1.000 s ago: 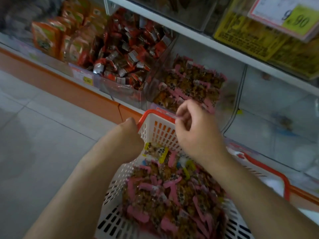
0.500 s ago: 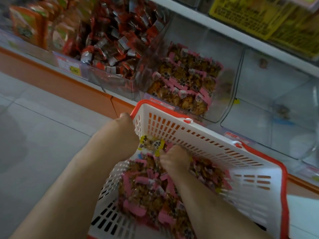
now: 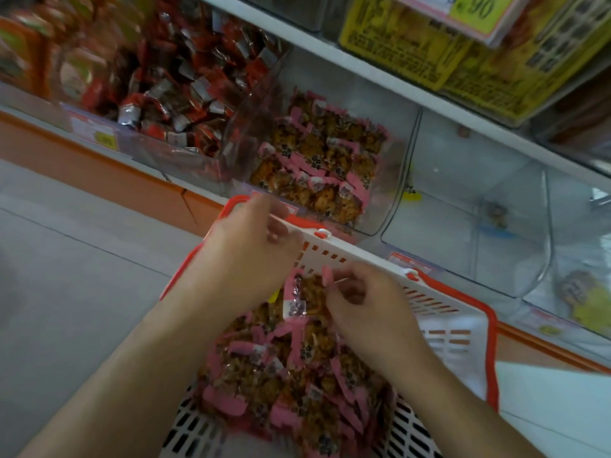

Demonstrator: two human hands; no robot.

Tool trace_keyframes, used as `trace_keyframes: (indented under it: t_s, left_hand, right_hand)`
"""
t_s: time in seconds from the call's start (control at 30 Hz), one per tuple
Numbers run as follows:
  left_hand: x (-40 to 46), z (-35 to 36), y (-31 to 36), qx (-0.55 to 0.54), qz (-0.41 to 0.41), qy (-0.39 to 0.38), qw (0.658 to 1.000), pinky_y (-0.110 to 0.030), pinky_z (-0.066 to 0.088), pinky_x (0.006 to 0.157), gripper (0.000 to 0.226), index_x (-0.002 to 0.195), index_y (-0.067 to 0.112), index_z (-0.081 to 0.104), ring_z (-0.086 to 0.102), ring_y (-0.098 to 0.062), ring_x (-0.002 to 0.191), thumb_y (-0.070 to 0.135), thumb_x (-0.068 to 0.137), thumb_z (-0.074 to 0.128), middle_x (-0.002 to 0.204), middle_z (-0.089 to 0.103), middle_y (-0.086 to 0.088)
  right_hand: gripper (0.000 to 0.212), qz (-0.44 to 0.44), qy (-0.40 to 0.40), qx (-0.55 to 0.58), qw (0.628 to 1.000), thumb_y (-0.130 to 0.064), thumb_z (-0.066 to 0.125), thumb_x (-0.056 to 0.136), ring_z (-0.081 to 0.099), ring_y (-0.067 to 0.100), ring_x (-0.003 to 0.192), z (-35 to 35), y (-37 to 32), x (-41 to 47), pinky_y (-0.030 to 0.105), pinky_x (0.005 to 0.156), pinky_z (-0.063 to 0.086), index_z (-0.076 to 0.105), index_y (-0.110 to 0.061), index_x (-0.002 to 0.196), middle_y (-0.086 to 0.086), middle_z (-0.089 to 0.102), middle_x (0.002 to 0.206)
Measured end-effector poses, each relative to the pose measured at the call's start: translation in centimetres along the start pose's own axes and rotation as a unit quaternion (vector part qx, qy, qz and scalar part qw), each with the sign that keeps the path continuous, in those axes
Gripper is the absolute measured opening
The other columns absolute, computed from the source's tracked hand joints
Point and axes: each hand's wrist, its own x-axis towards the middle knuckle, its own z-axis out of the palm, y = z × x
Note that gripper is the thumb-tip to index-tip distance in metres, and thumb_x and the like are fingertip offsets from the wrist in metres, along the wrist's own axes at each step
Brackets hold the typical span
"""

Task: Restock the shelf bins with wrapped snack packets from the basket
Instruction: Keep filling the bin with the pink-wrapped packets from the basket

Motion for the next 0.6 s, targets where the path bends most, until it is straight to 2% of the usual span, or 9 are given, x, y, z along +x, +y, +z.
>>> trace_keyframes:
  t_s: [0.07, 0.13, 0.2, 0.3, 0.4, 0.43, 0.5, 0.53, 0.6]
  left_hand:
    - [-0.3, 1.3, 0.2, 0.023, -0.008, -0.122, 0.992, -0.032, 0.061, 0.081, 0.040, 0.122, 0.036, 0.059, 0.066, -0.005, 0.094, 0.057, 0.089, 0.068, 0.109, 0.066, 0.016]
    - [-0.4, 1.9, 0.5, 0.012, -0.007, -0.177, 0.984, -0.029, 0.061, 0.071, 0.029, 0.114, 0.033, 0.066, 0.071, -0.004, 0.080, 0.051, 0.091, 0.071, 0.099, 0.073, 0.012]
    - [-0.3, 1.9, 0.7, -0.085, -0.024, -0.172, 0.981, -0.025, 0.060, 0.057, 0.010, 0.105, 0.028, 0.073, 0.074, -0.006, 0.065, 0.029, 0.095, 0.074, 0.083, 0.077, 0.005]
    - [0.1, 2.2, 0.7, -0.144, -0.045, -0.120, 0.981, -0.031, 0.063, 0.057, 0.007, 0.094, 0.026, 0.075, 0.076, -0.014, 0.064, 0.021, 0.091, 0.079, 0.076, 0.077, 0.003]
    - [0.6, 2.3, 1.2, -0.242, -0.102, -0.114, 0.958, -0.037, 0.064, 0.059, 0.005, 0.090, 0.017, 0.076, 0.077, -0.024, 0.069, 0.019, 0.089, 0.080, 0.079, 0.076, -0.008]
    - [0.8, 2.3, 1.3, -0.267, -0.116, -0.116, 0.950, -0.035, 0.063, 0.059, 0.005, 0.088, 0.014, 0.078, 0.077, -0.024, 0.070, 0.019, 0.089, 0.080, 0.083, 0.076, -0.011]
    - [1.0, 2.2, 1.5, -0.297, -0.133, -0.121, 0.938, -0.029, 0.060, 0.057, 0.008, 0.086, 0.012, 0.078, 0.076, -0.024, 0.069, 0.020, 0.088, 0.079, 0.088, 0.075, -0.017]
    - [1.1, 2.2, 1.4, -0.317, -0.137, -0.130, 0.930, -0.028, 0.059, 0.056, 0.007, 0.086, 0.010, 0.078, 0.074, -0.024, 0.069, 0.018, 0.088, 0.079, 0.090, 0.074, -0.020]
    - [1.2, 2.2, 1.5, -0.343, -0.126, -0.162, 0.917, -0.030, 0.060, 0.059, 0.007, 0.086, 0.009, 0.078, 0.070, -0.026, 0.071, 0.016, 0.084, 0.078, 0.091, 0.072, -0.022]
  right_hand:
    - [0.016, -0.020, -0.010, 0.067, 0.997, -0.044, 0.064, 0.103, 0.074, 0.002, 0.074, -1.2, -0.7, -0.5, 0.027, 0.065, 0.059, 0.076, -0.034, 0.106, -0.017, 0.079, 0.087]
    - [0.021, -0.026, -0.018, 0.109, 0.994, -0.048, 0.062, 0.103, 0.076, 0.006, 0.078, -2.0, -1.1, -0.4, 0.036, 0.072, 0.063, 0.078, -0.035, 0.107, -0.016, 0.080, 0.089]
    - [0.025, -0.036, -0.022, 0.112, 0.993, -0.053, 0.061, 0.103, 0.076, 0.004, 0.087, -2.7, -1.0, 0.2, 0.039, 0.083, 0.064, 0.078, -0.037, 0.110, -0.018, 0.080, 0.094]
    - [0.022, -0.062, -0.075, 0.100, 0.990, -0.047, 0.070, 0.099, 0.071, 0.001, 0.099, -3.4, -0.6, 1.1, 0.033, 0.088, 0.060, 0.072, -0.042, 0.120, -0.019, 0.075, 0.105]
    - [0.017, -0.102, -0.048, 0.061, 0.992, -0.043, 0.074, 0.099, 0.072, 0.001, 0.087, -3.9, -0.5, 2.0, 0.027, 0.075, 0.057, 0.073, -0.041, 0.116, -0.021, 0.074, 0.099]
    - [0.010, -0.111, -0.022, 0.065, 0.991, -0.042, 0.069, 0.102, 0.070, 0.002, 0.076, -4.2, -0.6, 2.3, 0.025, 0.066, 0.055, 0.075, -0.037, 0.109, -0.022, 0.073, 0.090]
    - [0.018, -0.120, 0.015, 0.069, 0.990, -0.031, 0.063, 0.106, 0.057, 0.005, 0.054, -4.9, -0.6, 2.8, 0.022, 0.049, 0.041, 0.077, -0.029, 0.095, -0.020, 0.064, 0.066]
    - [0.021, -0.113, 0.020, 0.078, 0.990, -0.027, 0.062, 0.106, 0.051, 0.006, 0.050, -5.2, -0.5, 3.0, 0.022, 0.047, 0.038, 0.076, -0.027, 0.091, -0.017, 0.060, 0.060]
    - [0.021, -0.088, 0.022, 0.124, 0.988, -0.026, 0.063, 0.106, 0.058, 0.019, 0.057, -5.8, -0.3, 3.2, 0.037, 0.056, 0.049, 0.075, -0.025, 0.089, -0.003, 0.063, 0.064]
